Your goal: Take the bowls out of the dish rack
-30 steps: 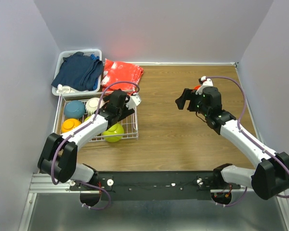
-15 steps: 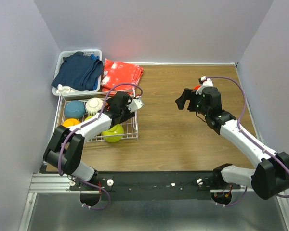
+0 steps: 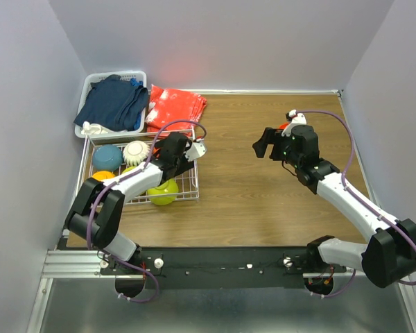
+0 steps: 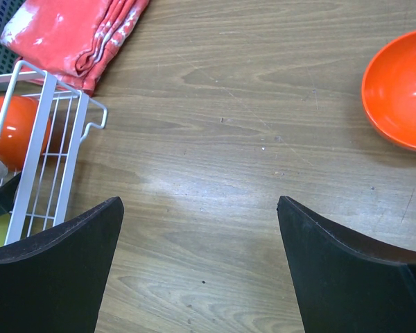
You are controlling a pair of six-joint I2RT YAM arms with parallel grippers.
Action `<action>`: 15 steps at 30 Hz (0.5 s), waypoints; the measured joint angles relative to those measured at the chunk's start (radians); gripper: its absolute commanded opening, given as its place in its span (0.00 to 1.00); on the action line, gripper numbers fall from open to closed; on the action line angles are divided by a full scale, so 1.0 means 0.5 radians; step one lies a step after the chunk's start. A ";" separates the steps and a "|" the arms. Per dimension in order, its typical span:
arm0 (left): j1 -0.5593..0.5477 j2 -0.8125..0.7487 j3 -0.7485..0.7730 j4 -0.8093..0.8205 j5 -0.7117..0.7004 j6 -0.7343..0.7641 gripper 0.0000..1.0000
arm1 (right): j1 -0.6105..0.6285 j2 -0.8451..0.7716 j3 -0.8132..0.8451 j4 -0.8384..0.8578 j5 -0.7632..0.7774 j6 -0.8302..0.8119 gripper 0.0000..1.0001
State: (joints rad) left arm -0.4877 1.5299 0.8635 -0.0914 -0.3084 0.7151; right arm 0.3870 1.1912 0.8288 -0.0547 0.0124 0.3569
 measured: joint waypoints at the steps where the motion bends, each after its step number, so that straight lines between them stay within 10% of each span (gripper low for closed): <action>1: -0.002 0.005 0.000 0.002 -0.012 0.000 0.97 | 0.000 0.000 0.000 0.001 0.000 0.000 1.00; 15: -0.031 0.021 0.000 0.070 -0.097 -0.028 0.64 | 0.000 0.000 -0.011 0.003 -0.002 -0.001 1.00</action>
State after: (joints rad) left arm -0.5030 1.5406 0.8635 -0.0563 -0.3569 0.7010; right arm 0.3870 1.1912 0.8234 -0.0532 0.0116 0.3565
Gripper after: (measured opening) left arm 0.884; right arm 0.998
